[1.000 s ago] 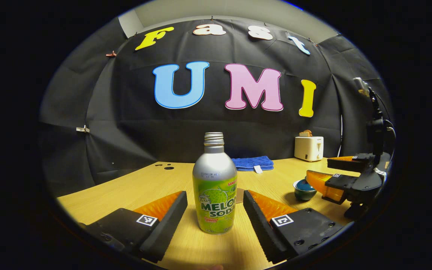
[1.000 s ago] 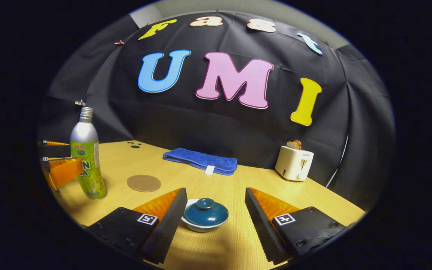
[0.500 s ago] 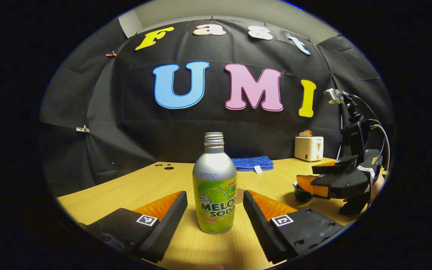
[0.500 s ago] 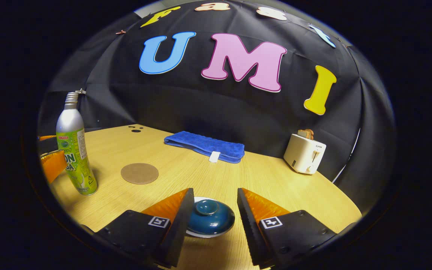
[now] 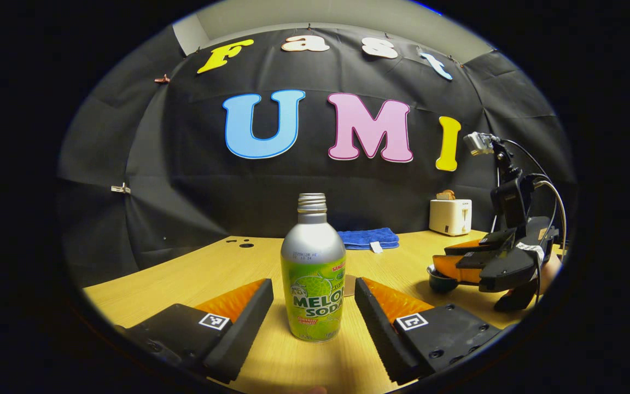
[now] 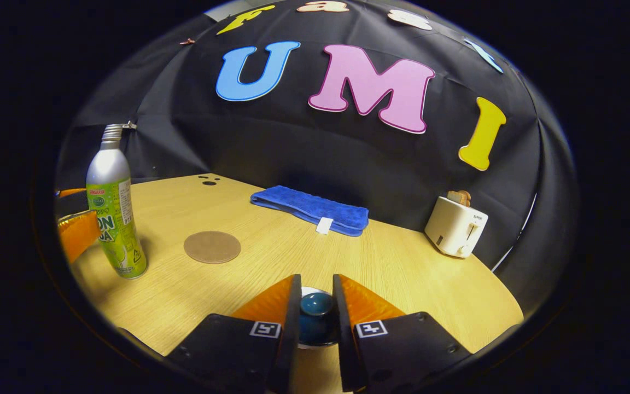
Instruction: Open the teacup lid with one hand, grasp the water bottle and pour water into the teacup with the other hand; after pouring, place the water bottle on the coaster and then close the teacup lid.
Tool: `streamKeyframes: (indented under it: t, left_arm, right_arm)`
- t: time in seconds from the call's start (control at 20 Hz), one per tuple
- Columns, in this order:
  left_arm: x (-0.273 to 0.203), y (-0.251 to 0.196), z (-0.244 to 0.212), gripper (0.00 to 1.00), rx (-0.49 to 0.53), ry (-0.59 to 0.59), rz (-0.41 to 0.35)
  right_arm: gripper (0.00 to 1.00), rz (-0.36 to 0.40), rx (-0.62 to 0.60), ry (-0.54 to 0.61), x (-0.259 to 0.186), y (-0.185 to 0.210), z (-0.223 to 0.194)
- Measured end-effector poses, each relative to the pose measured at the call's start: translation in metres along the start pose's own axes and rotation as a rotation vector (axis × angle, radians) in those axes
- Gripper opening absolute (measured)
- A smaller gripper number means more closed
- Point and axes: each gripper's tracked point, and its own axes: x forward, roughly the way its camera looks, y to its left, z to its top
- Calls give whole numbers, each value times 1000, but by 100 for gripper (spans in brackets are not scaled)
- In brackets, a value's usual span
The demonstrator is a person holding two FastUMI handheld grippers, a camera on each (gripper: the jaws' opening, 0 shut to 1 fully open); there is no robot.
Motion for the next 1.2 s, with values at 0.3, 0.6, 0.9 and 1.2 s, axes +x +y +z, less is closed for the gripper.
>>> streamKeyframes:
  t: [0.3,0.6,0.9,1.2]
  left_arm:
    - [0,-1,-1,95,-1,-1,-4]
    - [0,-7,-2,95,1,-1,-41]
    - [16,-4,-2,95,1,-2,-38]
    - [38,-3,-1,95,3,-3,-64]
  right_arm:
    - [30,20,10,-12,-6,3,4]
    - [30,19,79,-159,-45,-7,43]
    - [30,38,180,-197,-74,-18,24]
    - [30,25,229,-193,-74,-28,8]
